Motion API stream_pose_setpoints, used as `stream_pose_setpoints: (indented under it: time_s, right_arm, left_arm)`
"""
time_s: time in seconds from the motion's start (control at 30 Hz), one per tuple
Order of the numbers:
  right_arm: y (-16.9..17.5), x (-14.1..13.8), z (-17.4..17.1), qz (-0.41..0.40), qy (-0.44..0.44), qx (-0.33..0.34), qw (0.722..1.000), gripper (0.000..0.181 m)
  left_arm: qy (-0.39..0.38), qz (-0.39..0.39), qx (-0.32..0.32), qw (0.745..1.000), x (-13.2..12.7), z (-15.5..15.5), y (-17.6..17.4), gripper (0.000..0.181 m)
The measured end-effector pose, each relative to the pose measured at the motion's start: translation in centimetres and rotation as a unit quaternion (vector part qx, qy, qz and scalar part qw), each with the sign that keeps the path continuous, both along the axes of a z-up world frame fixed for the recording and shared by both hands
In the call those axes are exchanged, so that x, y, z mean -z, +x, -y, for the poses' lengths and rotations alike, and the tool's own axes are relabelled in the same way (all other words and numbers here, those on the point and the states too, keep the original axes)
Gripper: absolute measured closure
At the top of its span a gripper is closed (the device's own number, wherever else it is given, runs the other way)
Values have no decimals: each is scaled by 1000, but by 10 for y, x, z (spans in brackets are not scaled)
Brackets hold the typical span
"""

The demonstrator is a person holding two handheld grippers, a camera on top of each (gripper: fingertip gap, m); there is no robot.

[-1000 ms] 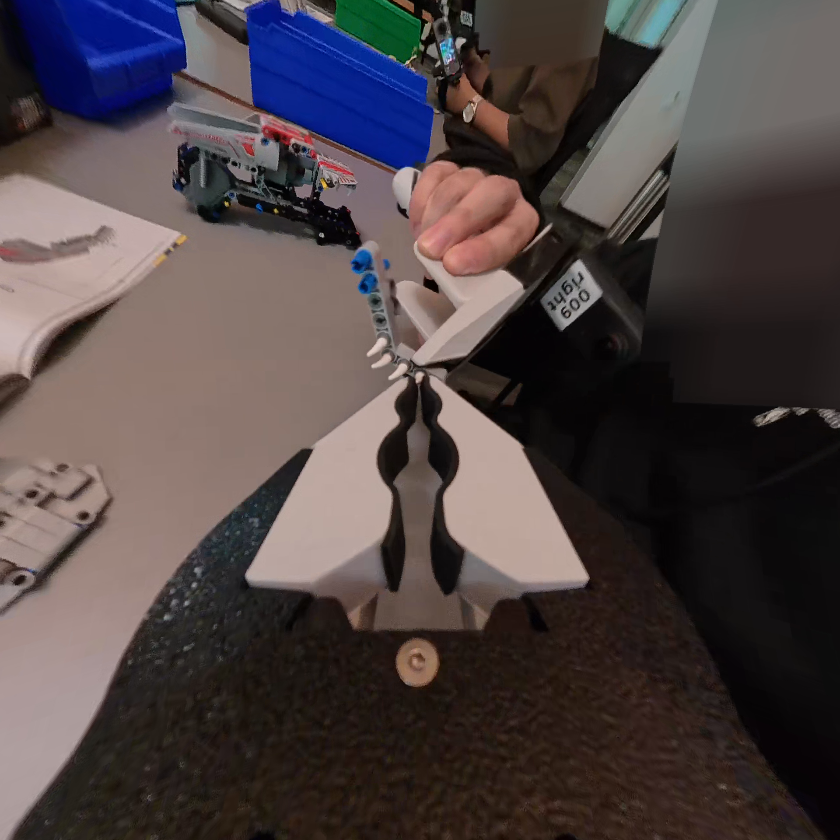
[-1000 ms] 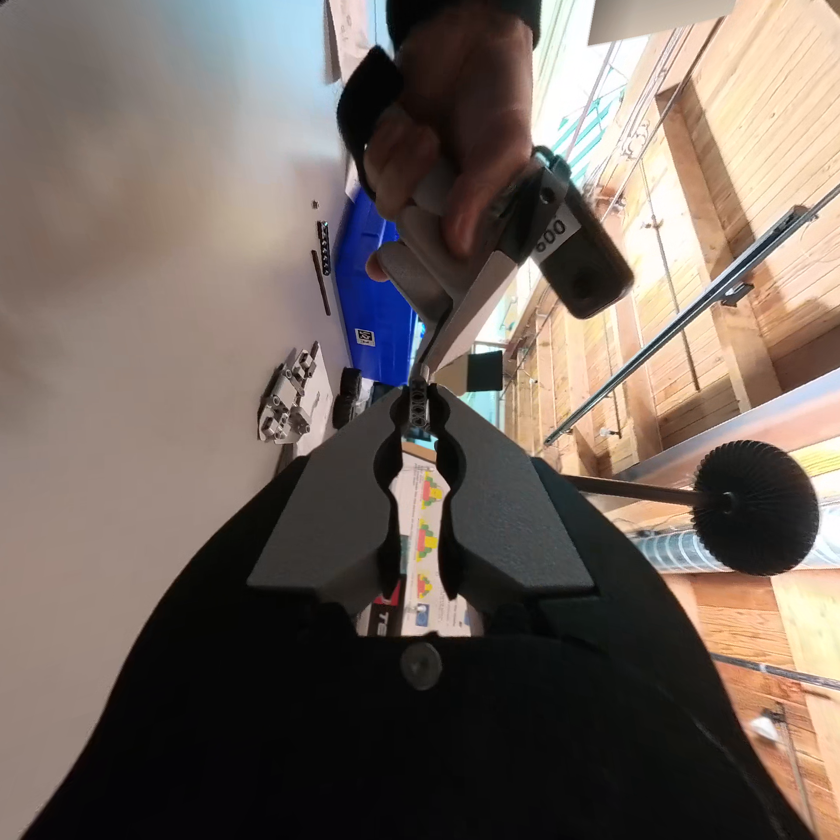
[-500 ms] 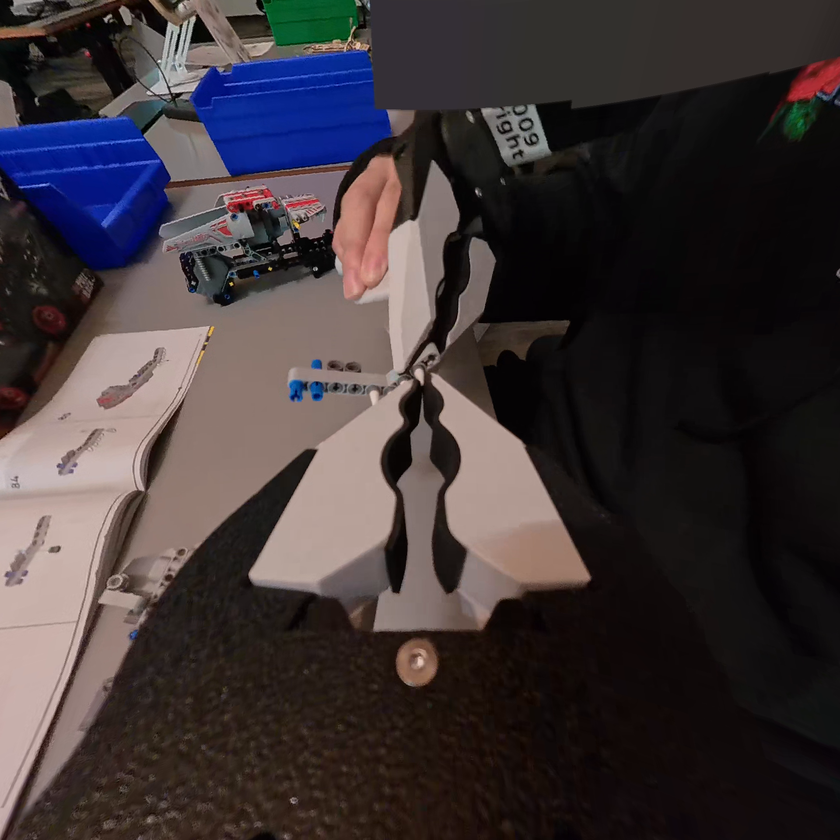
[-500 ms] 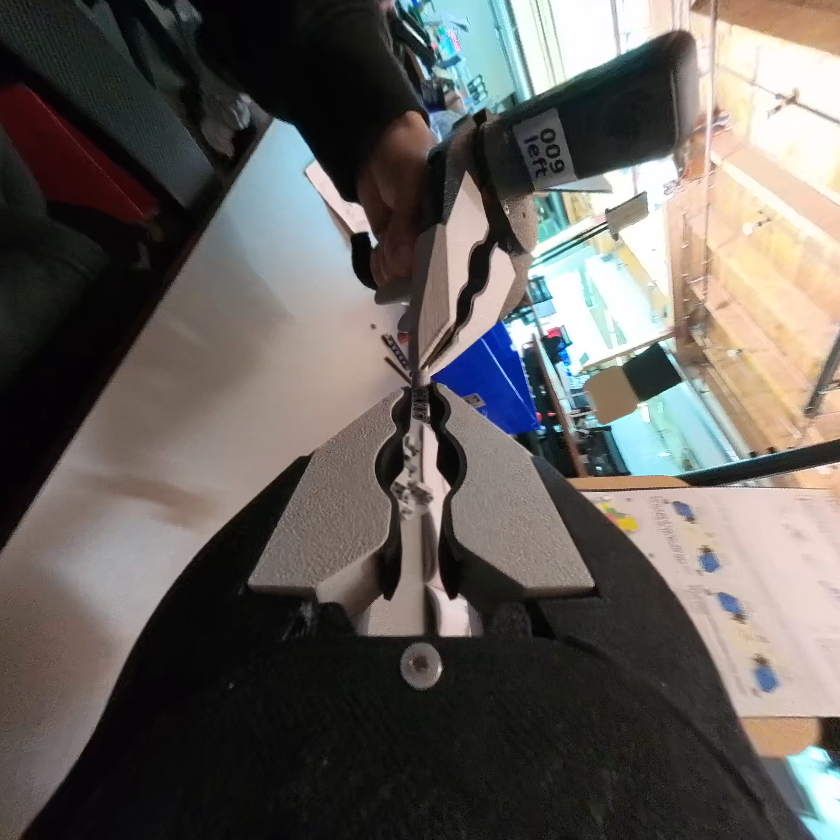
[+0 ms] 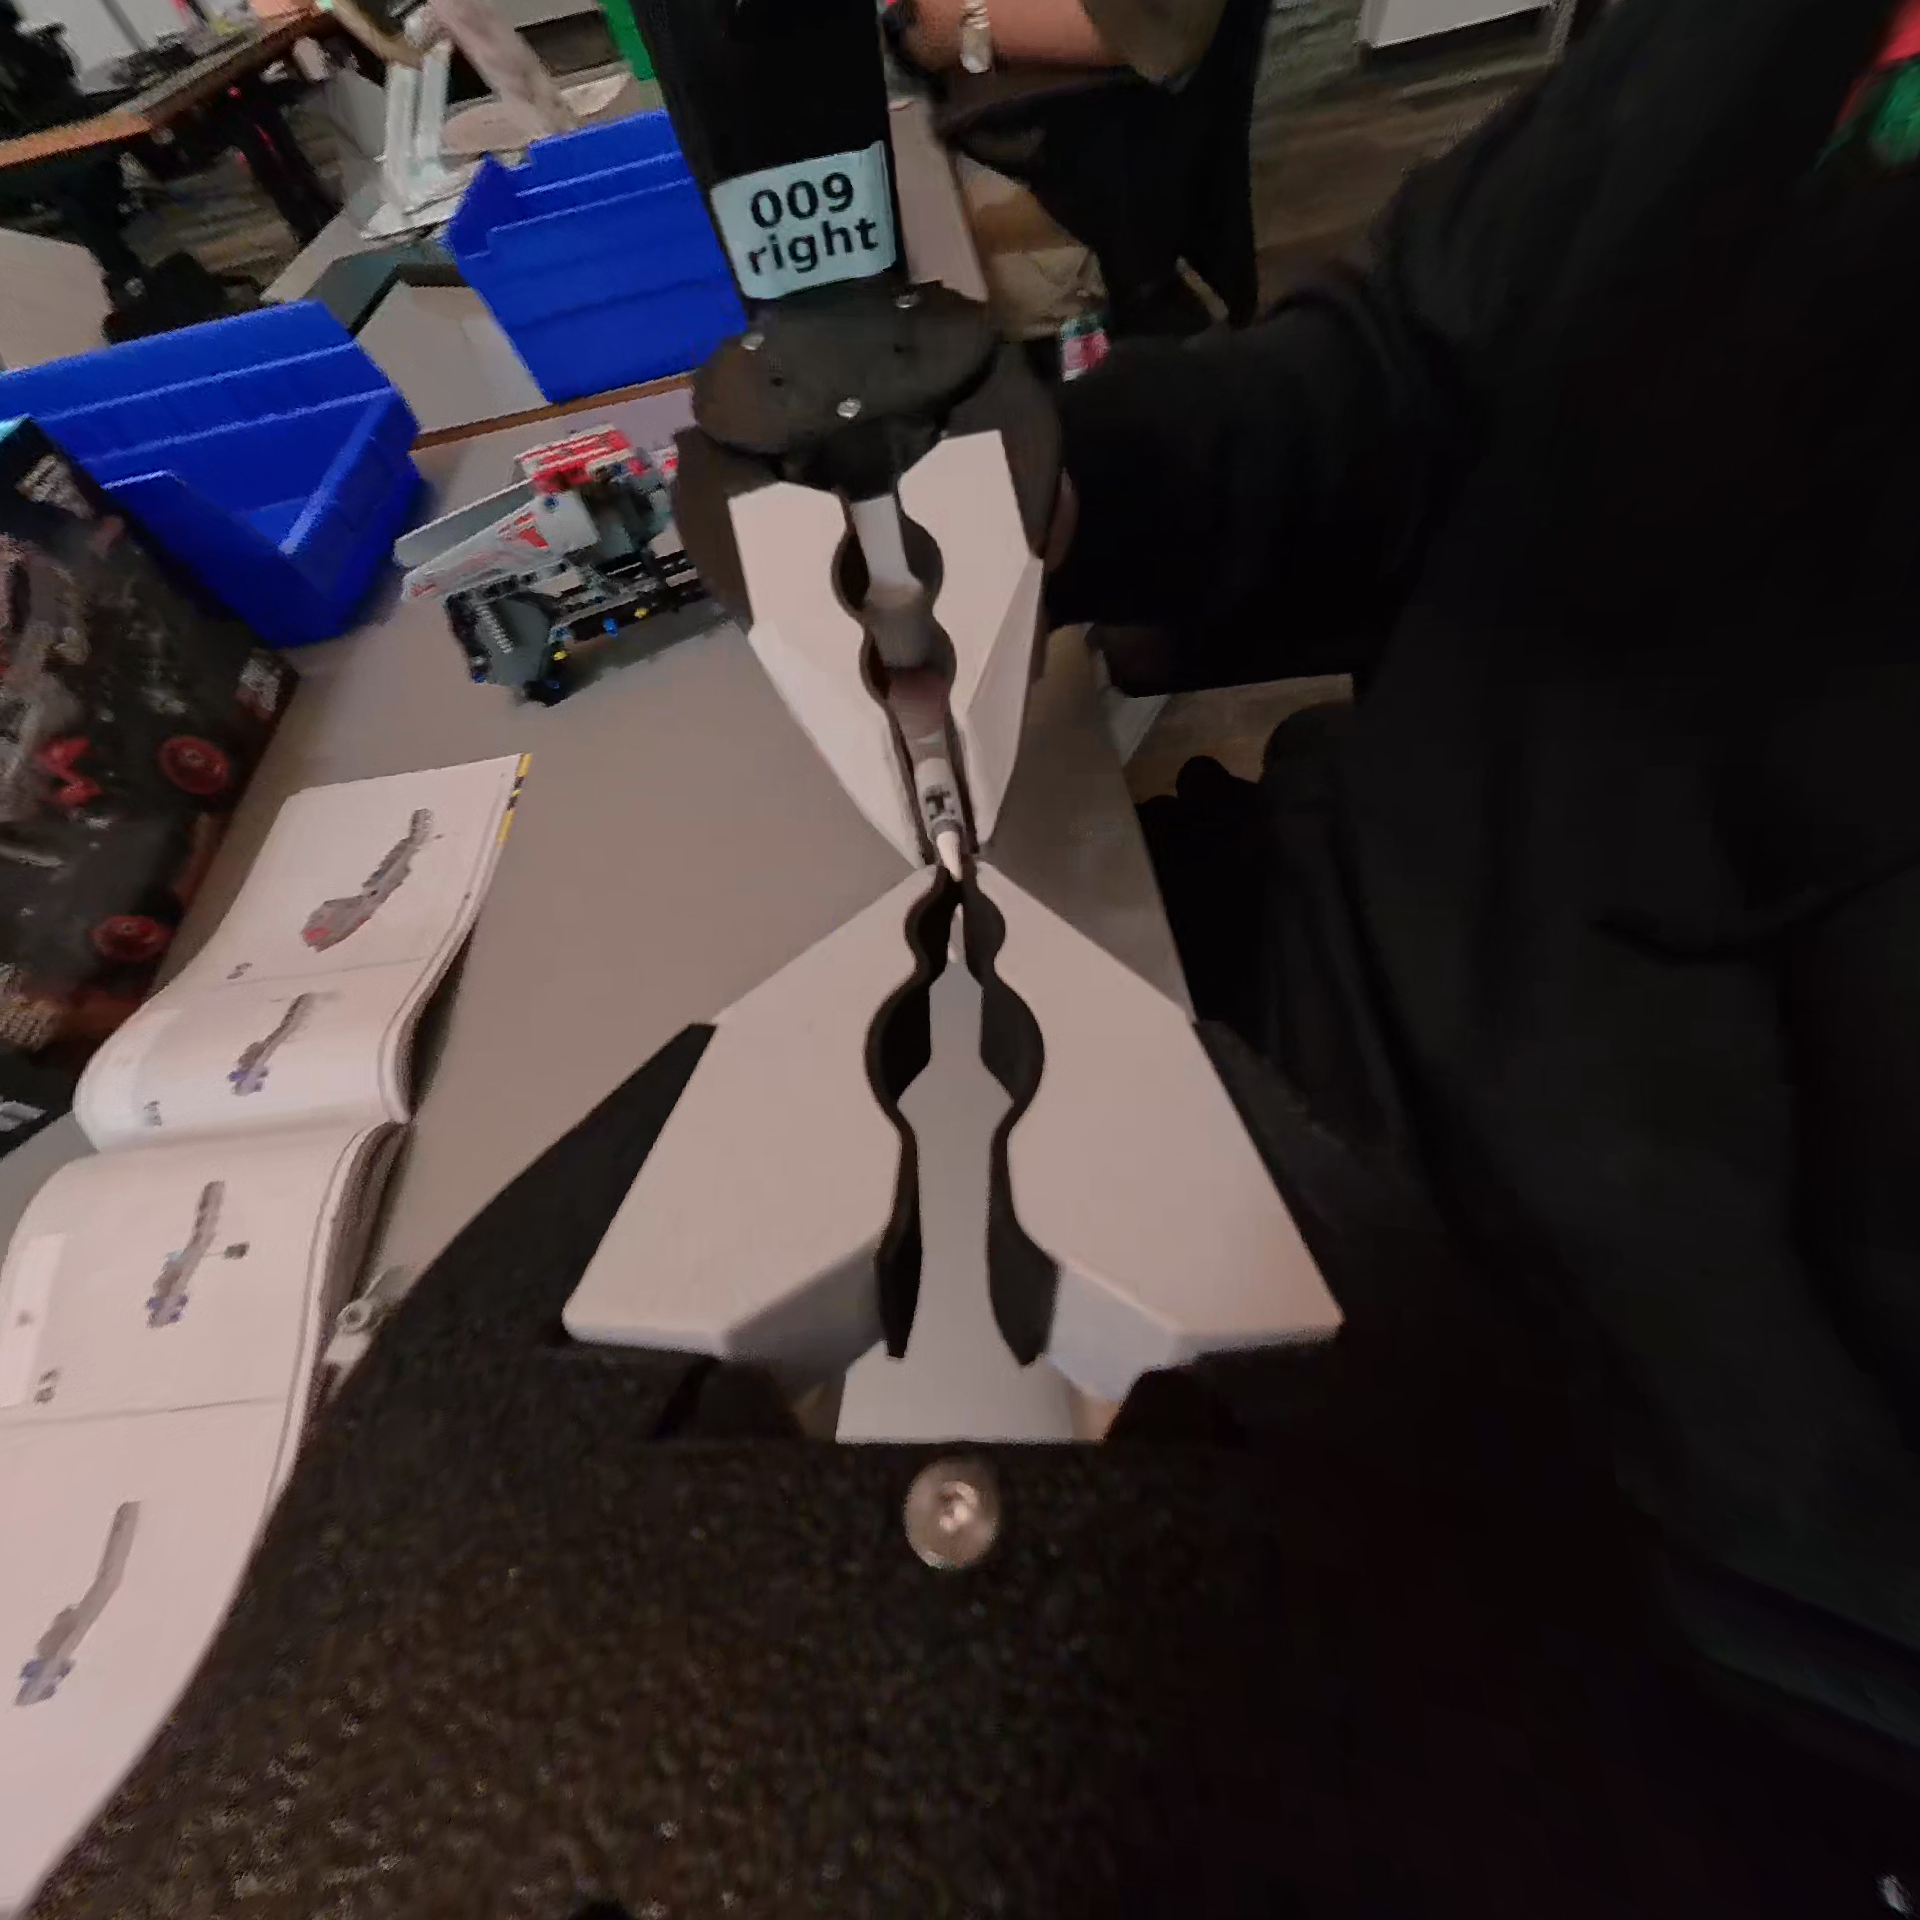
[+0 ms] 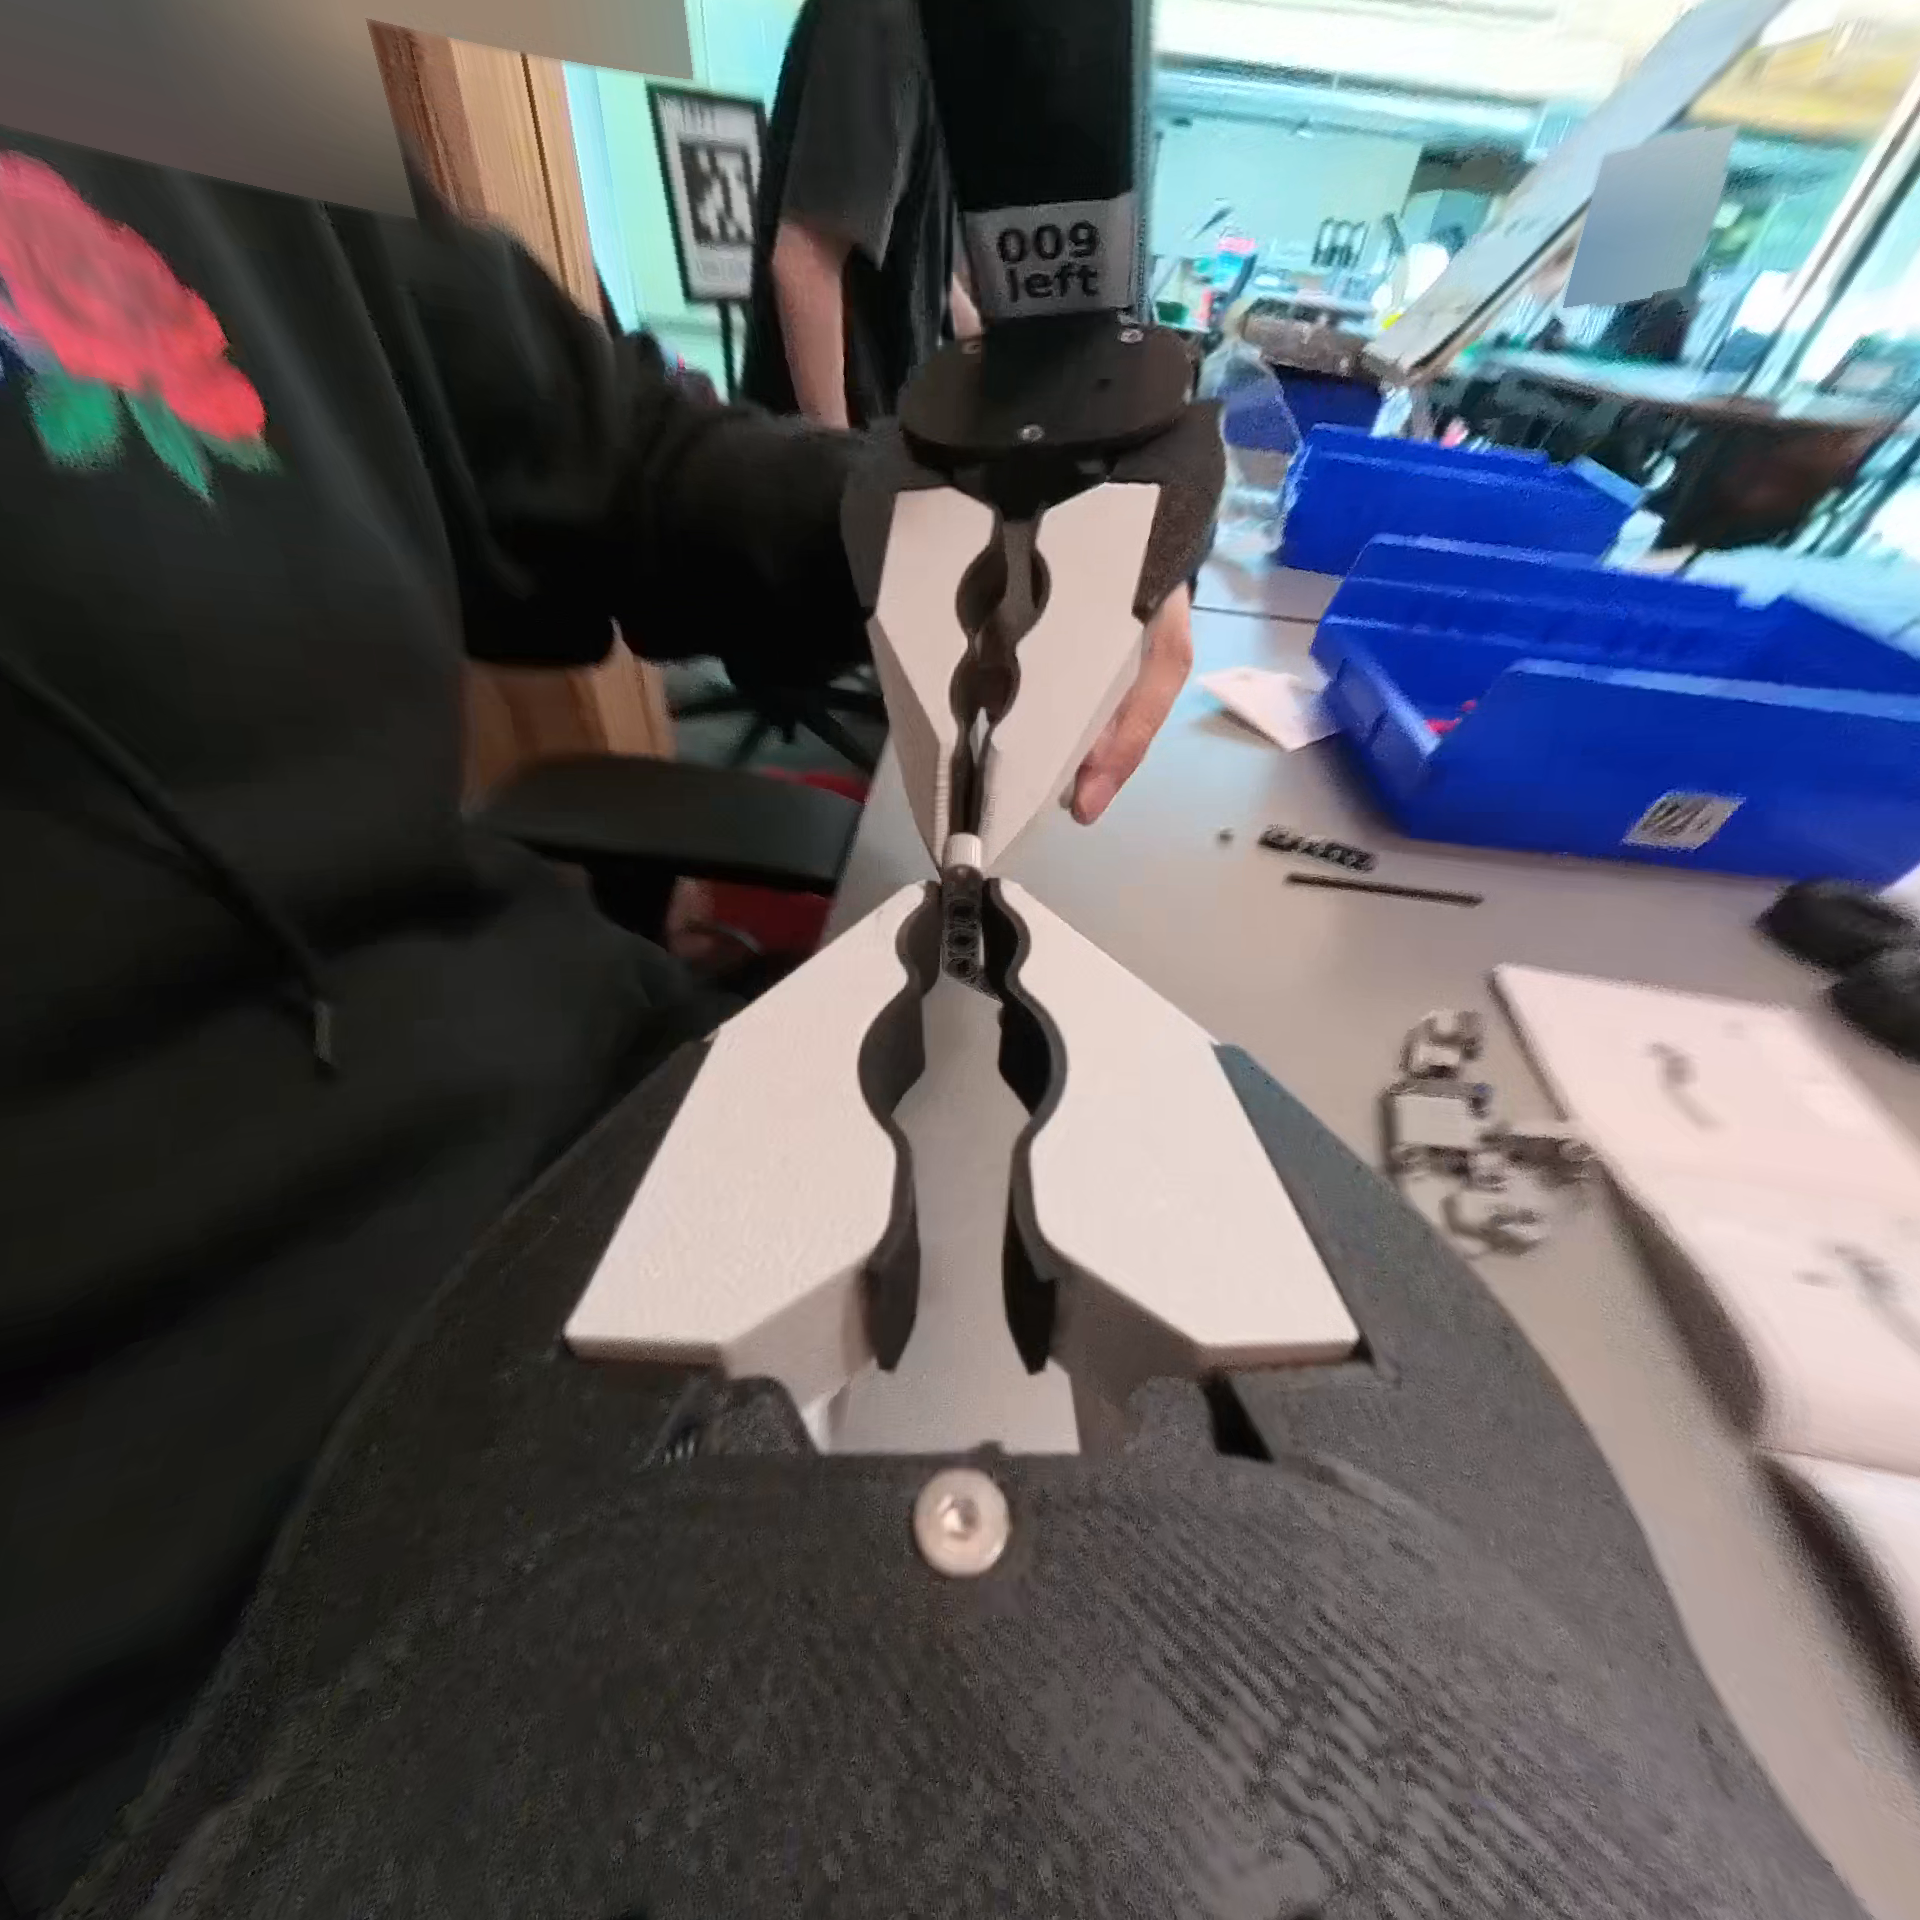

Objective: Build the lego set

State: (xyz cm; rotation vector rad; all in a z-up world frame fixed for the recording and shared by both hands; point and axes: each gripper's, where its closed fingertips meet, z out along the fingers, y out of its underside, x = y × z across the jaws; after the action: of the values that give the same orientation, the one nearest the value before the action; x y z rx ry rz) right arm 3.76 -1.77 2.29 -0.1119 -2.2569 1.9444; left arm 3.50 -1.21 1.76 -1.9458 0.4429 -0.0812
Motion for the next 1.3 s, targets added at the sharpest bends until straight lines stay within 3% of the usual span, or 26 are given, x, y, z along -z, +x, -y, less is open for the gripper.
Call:
stream_pose_setpoints:
  time_s: [0.17, 0.27, 0.47, 0.6, 0.67, 0.83, 0.93, 1.13, 1.3]
  right_arm:
    - [-16, -1, -5, 180, -96, 10, 979, 175]
    - [-23, -3, -11, 240, -154, 6, 958, 175]
    - [-18, 7, -3, 312, -153, -23, 937, 175]
    - [-17, 11, 1, 362, -156, -35, 918, 175]
    - [-17, 8, 1, 389, -174, -51, 904, 175]
    - [-26, 15, -1, 471, -206, -54, 856, 176]
    - [-30, 24, 1, 509, -205, -50, 834, 175]
    - [-45, 44, 3, 545, -185, -5, 818, 176]
    - [-68, 69, -4, 539, -134, 76, 828, 176]
  left_arm:
    - [2, -8, -25, 1000, -1, 6, -9, 177]
    - [0, -6, -54, 999, 0, 7, -17, 169]
    - [20, 148, -109, 983, -10, 2, -32, 176]
    - [4, 217, -88, 972, -7, 3, -28, 178]
    - [4, 200, -83, 976, -3, 4, -30, 178]
    - [36, 63, -54, 996, 9, 11, -33, 177]
    - [33, 44, -48, 997, 17, 11, -33, 172]
    - [30, 80, -73, 994, 22, 9, -46, 167]
    - [-49, 71, -135, 987, 53, 9, -74, 167]
